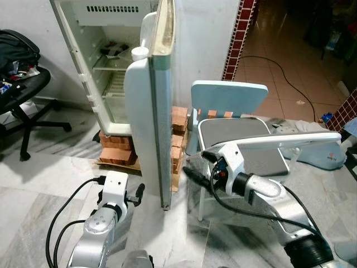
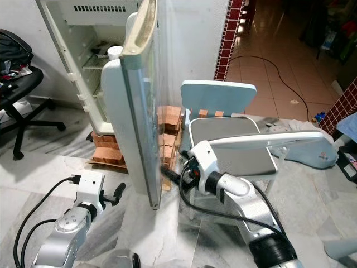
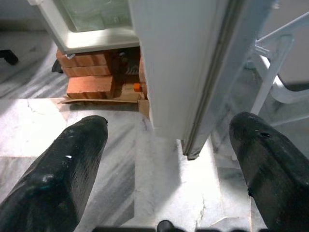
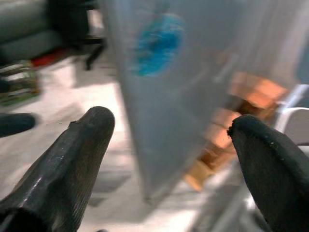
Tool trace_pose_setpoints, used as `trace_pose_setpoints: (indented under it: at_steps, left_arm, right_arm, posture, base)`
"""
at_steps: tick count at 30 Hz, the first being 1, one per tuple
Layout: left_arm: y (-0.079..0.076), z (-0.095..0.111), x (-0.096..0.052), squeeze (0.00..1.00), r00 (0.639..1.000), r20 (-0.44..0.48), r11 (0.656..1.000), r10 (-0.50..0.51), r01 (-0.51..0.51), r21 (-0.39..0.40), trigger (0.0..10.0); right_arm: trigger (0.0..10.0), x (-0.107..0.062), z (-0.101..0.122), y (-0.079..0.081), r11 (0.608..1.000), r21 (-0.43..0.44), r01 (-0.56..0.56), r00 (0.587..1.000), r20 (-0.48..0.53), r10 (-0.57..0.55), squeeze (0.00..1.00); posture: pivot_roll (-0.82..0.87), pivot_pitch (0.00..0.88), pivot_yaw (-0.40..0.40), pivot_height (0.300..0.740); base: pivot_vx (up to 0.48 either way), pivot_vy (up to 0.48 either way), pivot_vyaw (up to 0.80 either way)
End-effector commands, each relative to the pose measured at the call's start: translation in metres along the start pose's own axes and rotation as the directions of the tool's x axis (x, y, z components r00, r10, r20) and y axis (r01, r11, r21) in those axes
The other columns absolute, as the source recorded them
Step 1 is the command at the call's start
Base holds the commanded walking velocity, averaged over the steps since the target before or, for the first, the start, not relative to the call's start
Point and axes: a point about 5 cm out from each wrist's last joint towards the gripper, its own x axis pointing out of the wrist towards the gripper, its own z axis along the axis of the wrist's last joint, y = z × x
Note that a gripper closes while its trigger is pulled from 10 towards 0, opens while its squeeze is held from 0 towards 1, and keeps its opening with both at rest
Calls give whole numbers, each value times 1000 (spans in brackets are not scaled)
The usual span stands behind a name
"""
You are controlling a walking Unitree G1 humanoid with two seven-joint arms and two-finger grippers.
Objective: Restocking fridge
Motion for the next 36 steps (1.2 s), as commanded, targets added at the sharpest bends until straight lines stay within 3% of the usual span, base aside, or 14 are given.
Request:
trace_pose_setpoints:
  at_steps: [1,11,17,25,29,36]
  left_arm:
    - [0,1,1,0,1000,-4,1000,1,-1,14,10000]
    - [16,19,5,0,990,100,995,99,-101,17,10000]
    - [24,34,4,0,964,216,987,156,-163,13,10000]
    - [32,39,10,0,954,248,983,171,-184,28,10000]
    - [48,43,13,0,942,253,972,221,-233,22,10000]
    - [46,44,9,0,933,293,974,211,-224,14,10000]
  right_arm:
    - [10000,3,9,-10,994,-24,104,994,45,-102,0]
    - [10000,0,24,-14,952,75,298,918,249,-308,0]
    - [10000,-7,21,-21,906,129,403,864,273,-423,0]
    - [10000,-5,28,-19,902,127,412,844,321,-430,0]
    - [10000,-4,29,-19,900,143,412,838,328,-436,0]
    - [10000,-8,26,-19,892,154,424,831,326,-451,0]
  posture:
    - [137,0,-2,740]
    - [130,0,0,740]
    - [125,0,-1,740]
    - [123,0,-4,740]
    - [124,0,-7,740]
    - [120,0,-4,740]
  base:
    - [0,0,0]
    - [0,0,0]
    - [0,0,0]
    - [0,203,0]
    - [0,0,0]
    - [0,452,-129]
